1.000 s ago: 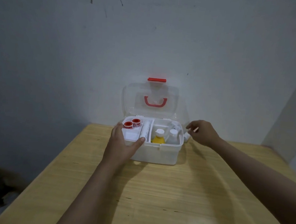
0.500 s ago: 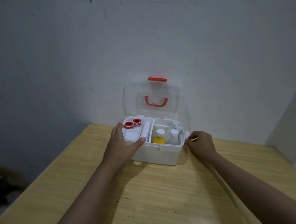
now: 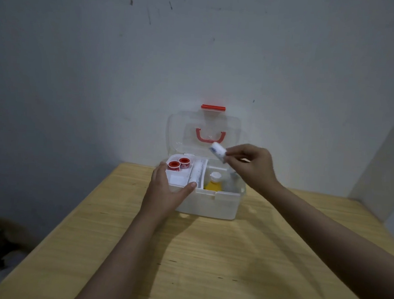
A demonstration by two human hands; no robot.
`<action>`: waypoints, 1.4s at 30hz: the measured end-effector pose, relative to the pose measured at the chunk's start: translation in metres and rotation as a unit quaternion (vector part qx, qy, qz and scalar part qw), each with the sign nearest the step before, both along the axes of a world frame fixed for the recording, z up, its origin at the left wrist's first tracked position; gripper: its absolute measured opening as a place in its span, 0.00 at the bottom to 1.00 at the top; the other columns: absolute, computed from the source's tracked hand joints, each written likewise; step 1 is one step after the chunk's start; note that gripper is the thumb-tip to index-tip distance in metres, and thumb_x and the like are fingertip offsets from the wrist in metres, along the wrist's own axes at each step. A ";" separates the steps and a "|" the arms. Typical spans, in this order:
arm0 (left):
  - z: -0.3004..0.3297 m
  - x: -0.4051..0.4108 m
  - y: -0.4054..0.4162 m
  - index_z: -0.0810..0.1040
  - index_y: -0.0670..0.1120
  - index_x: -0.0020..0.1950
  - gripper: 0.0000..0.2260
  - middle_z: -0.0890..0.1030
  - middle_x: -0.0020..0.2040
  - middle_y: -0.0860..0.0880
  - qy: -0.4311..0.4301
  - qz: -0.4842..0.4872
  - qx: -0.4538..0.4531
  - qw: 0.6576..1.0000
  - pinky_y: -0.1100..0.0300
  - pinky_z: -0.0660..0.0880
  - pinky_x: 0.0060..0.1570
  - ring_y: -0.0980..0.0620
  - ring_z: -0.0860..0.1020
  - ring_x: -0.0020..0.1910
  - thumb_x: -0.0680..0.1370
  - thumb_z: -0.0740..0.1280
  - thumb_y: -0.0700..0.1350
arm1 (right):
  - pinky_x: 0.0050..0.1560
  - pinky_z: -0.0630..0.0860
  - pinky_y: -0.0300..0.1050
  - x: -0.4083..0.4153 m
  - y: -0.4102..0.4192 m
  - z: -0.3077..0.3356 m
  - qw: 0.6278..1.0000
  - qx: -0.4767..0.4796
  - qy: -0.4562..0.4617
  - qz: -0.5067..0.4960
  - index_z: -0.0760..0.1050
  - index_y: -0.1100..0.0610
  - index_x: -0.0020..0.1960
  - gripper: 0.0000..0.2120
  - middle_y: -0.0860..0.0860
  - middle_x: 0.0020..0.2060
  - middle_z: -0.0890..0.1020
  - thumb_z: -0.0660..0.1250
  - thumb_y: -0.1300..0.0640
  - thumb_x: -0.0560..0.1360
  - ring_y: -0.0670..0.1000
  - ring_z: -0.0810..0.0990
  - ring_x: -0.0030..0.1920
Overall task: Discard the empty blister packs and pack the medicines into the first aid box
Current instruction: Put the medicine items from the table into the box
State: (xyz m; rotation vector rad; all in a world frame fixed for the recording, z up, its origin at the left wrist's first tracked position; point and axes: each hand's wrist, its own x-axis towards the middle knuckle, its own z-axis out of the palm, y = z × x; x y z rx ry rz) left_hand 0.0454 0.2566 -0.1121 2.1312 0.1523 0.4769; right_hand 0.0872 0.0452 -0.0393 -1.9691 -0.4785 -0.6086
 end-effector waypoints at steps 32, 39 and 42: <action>-0.002 -0.002 0.002 0.54 0.53 0.75 0.46 0.60 0.74 0.53 -0.006 -0.020 -0.035 0.999 0.50 0.74 0.61 0.50 0.67 0.69 0.64 0.71 0.65 | 0.61 0.71 0.48 0.063 -0.002 0.049 0.971 -0.189 -0.052 -0.137 0.73 0.58 0.64 0.20 0.56 0.61 0.77 0.65 0.52 0.75 0.56 0.75 0.61; -0.001 -0.005 0.002 0.40 0.58 0.75 0.50 0.52 0.78 0.52 -0.003 -0.024 0.014 1.000 0.46 0.69 0.64 0.48 0.59 0.74 0.65 0.68 0.69 | 0.49 0.77 0.48 0.010 0.000 0.024 0.988 -0.043 -0.111 -0.097 0.80 0.56 0.50 0.09 0.48 0.46 0.74 0.71 0.54 0.71 0.48 0.75 0.48; 0.004 -0.010 -0.003 0.32 0.56 0.74 0.52 0.43 0.79 0.52 -0.004 -0.005 0.037 0.999 0.45 0.66 0.67 0.47 0.53 0.76 0.67 0.68 0.67 | 0.50 0.77 0.47 -0.016 -0.002 0.002 0.992 -0.030 -0.102 -0.073 0.79 0.54 0.49 0.10 0.48 0.47 0.73 0.73 0.55 0.69 0.50 0.76 0.51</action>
